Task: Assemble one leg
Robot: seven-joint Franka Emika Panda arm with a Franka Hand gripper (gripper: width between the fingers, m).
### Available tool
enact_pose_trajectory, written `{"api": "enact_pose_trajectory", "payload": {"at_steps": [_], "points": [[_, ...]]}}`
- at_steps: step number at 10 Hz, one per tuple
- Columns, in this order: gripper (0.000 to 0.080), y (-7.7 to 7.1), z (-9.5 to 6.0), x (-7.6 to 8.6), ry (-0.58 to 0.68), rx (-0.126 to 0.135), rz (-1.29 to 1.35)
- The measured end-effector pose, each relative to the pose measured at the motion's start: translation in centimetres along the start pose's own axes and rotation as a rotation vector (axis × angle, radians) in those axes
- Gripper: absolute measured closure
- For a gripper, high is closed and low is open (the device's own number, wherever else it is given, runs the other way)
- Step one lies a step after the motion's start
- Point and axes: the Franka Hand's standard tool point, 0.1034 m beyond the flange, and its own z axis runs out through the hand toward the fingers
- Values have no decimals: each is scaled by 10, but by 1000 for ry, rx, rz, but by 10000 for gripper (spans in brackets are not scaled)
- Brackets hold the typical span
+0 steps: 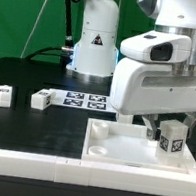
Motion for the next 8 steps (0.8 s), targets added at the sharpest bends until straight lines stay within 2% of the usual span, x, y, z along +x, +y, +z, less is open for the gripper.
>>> {"api": "enact_pose_trajectory", "payload": {"at_steps": [1,4,8], "points": [[511,0,0,0,0,0,17],[508,0,0,0,1,3,134],[508,-5,0,1,0,12,629]]}}
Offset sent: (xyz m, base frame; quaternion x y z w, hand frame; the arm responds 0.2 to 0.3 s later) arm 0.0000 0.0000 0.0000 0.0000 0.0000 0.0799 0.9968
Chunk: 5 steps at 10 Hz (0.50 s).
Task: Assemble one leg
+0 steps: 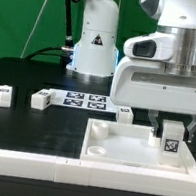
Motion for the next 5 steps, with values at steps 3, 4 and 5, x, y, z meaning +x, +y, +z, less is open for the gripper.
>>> {"api": "enact_pose_trajectory", "payload": {"at_steps": [3,4,5], "points": [[507,9,1,1,4,-9,333],[504,15,0,0,9,-20,425],[504,19,0,1,14,-29,505]]}}
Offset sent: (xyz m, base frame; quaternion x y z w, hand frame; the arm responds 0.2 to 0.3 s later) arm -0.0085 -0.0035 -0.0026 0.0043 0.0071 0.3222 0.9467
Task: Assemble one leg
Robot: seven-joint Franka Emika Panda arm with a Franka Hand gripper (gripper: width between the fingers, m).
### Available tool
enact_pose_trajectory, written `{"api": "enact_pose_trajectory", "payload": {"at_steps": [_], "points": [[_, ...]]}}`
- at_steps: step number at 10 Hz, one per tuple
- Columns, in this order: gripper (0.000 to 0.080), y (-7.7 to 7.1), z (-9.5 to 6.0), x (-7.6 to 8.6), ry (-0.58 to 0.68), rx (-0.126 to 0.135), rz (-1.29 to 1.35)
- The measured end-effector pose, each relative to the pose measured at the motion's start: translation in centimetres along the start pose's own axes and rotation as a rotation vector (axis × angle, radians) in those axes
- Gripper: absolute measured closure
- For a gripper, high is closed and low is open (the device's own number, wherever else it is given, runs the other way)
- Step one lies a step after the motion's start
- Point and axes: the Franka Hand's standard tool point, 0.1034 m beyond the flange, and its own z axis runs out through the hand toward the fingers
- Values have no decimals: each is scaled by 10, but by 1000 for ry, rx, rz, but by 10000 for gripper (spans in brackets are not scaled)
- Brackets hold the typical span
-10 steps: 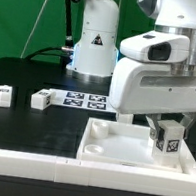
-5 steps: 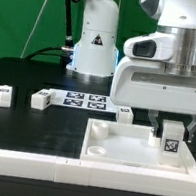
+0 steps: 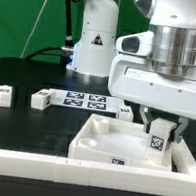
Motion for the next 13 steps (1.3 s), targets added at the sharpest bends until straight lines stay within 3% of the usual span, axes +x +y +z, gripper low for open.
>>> {"api": "enact_pose_trajectory", "payload": {"at_steps": [4,6,7,13], "points": [[495,8,0,7,15,-18,106],[223,8,0,7,15,-19,105],[171,8,0,7,15,-19,105],[151,9,1,7,14,-20,104]]}}
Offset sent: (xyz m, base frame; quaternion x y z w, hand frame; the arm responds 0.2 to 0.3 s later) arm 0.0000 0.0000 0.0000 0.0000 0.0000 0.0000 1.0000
